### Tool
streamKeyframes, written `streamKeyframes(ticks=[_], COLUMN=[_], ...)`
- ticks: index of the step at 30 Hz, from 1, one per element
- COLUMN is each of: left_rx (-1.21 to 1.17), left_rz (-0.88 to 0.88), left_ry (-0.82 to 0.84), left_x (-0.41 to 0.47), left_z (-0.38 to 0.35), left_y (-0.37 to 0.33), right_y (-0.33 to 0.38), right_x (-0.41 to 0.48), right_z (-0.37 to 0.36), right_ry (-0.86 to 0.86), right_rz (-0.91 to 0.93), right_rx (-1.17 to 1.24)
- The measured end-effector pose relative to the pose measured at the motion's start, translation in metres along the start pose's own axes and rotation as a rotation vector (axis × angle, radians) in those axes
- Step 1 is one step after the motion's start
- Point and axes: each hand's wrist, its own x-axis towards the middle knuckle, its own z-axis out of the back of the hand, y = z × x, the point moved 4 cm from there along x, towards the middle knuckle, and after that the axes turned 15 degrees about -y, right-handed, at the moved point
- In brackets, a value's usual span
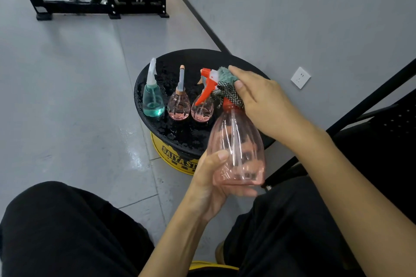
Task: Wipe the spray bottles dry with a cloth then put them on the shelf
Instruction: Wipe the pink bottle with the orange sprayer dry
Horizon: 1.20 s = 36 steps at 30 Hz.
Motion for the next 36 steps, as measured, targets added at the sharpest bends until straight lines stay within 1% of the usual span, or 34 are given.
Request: streamKeyframes(ticks=[2,4,6,8,12,19,22,25,27,32,36], left_rx=[-0.004,0.016,0.051,0.057,0.059,-0.001,-0.044,-0.027,-0.009,0.057,0.080], left_rz=[0.013,0.023,0.041,0.045,0.001,-0.013,-0.063,-0.078,-0.060,-0.035,-0.052], left_ry=[0.004,0.016,0.010,0.005,0.052,-0.033,-0.043,-0.053,-0.046,0.007,0.010], left_x=[0.000,-0.001,-0.001,-0.002,-0.002,0.004,0.005,0.004,0.003,0.002,0.002], left_z=[0.000,-0.003,-0.003,-0.003,-0.005,0.007,0.013,0.017,0.016,0.009,0.008], left_y=[0.002,0.004,0.007,0.007,0.003,-0.004,-0.012,-0.019,-0.017,-0.010,-0.010], right_y=[0.000,0.009,0.018,0.022,0.016,0.003,0.009,0.019,0.022,0.017,0.018], right_x=[-0.002,-0.002,-0.002,-0.002,-0.003,-0.024,-0.038,-0.057,-0.064,-0.049,-0.053], right_z=[0.001,-0.001,-0.006,-0.011,-0.010,-0.001,0.003,0.003,0.001,-0.006,-0.007], right_ry=[-0.003,0.004,0.079,0.153,0.123,0.084,0.074,0.085,0.069,-0.005,-0.013], right_rz=[-0.005,0.043,0.117,0.153,0.117,-0.033,-0.011,0.034,0.057,0.083,0.118], right_rx=[0.000,0.024,0.055,0.077,0.092,0.177,0.221,0.291,0.261,-0.003,-0.049])
